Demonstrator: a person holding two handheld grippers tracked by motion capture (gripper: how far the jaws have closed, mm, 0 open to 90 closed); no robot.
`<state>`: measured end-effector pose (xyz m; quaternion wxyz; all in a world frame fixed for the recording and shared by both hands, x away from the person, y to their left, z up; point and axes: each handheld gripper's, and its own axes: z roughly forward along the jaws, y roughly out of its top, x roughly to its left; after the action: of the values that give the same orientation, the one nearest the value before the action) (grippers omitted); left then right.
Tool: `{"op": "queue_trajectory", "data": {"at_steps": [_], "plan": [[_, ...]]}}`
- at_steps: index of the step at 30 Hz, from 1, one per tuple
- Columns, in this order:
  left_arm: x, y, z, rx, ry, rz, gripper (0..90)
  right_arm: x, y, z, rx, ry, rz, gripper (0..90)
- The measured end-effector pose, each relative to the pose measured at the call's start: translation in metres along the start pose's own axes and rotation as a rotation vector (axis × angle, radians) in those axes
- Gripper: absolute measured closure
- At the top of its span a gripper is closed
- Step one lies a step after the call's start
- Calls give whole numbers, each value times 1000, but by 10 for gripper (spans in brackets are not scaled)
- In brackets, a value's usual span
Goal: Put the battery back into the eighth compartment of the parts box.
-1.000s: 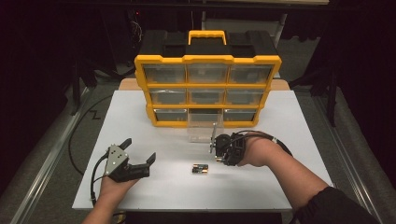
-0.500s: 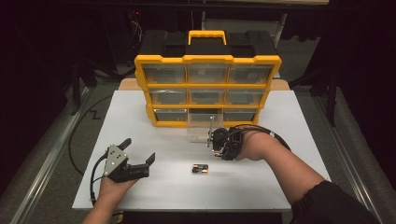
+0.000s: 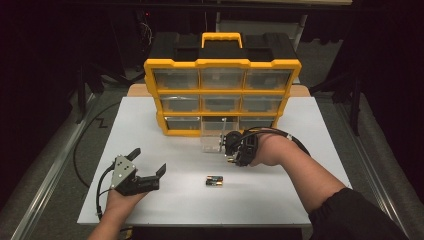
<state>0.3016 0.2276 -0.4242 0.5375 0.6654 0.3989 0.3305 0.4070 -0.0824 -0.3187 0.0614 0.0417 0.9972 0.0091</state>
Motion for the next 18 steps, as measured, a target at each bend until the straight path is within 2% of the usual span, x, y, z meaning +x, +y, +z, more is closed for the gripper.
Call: {"op": "queue_trajectory", "data": {"at_steps": [18], "plan": [[1,0,-1,1,0,-4,14,-14,3,-22,-4,-13,20,789]]}}
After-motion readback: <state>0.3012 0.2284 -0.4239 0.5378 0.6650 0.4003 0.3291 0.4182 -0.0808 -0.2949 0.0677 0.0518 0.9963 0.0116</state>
